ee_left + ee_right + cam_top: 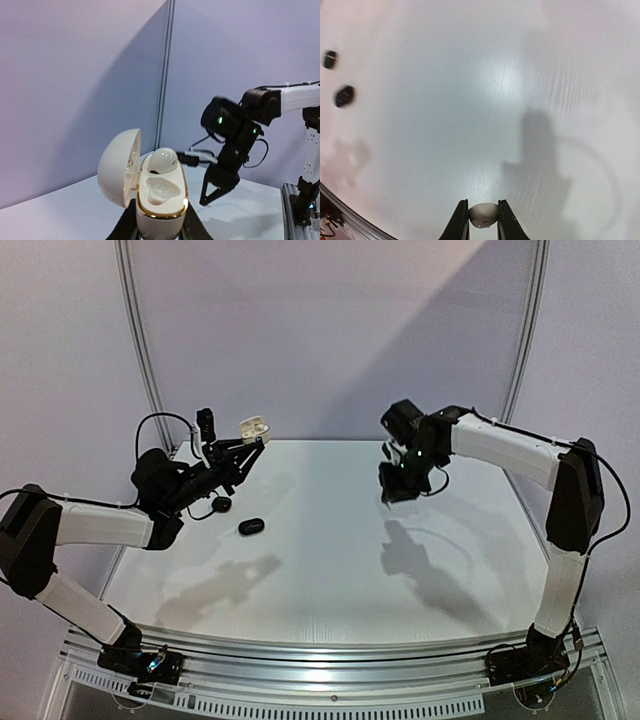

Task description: Insert the wireless bluetooth earbuds into the charging case

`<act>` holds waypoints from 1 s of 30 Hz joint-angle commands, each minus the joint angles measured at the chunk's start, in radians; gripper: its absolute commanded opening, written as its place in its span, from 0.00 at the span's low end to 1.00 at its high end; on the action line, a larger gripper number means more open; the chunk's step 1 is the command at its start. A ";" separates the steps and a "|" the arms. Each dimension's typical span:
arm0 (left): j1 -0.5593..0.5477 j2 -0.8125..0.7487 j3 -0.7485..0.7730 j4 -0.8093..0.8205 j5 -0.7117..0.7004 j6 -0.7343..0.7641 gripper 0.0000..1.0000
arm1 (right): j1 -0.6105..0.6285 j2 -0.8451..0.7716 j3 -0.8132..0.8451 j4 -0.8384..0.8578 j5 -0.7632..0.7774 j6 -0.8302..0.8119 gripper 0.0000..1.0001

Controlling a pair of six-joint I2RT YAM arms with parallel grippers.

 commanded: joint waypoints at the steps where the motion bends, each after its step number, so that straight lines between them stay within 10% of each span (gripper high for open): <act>1: 0.013 0.000 0.040 -0.010 -0.051 0.056 0.00 | 0.037 -0.049 0.252 0.151 0.007 -0.074 0.04; 13: -0.008 -0.009 0.206 -0.252 -0.091 0.135 0.00 | 0.174 -0.078 0.389 0.711 -0.096 -0.235 0.00; 30: -0.057 -0.063 0.179 -0.226 -0.203 0.131 0.00 | 0.309 0.067 0.633 0.854 -0.056 -0.300 0.00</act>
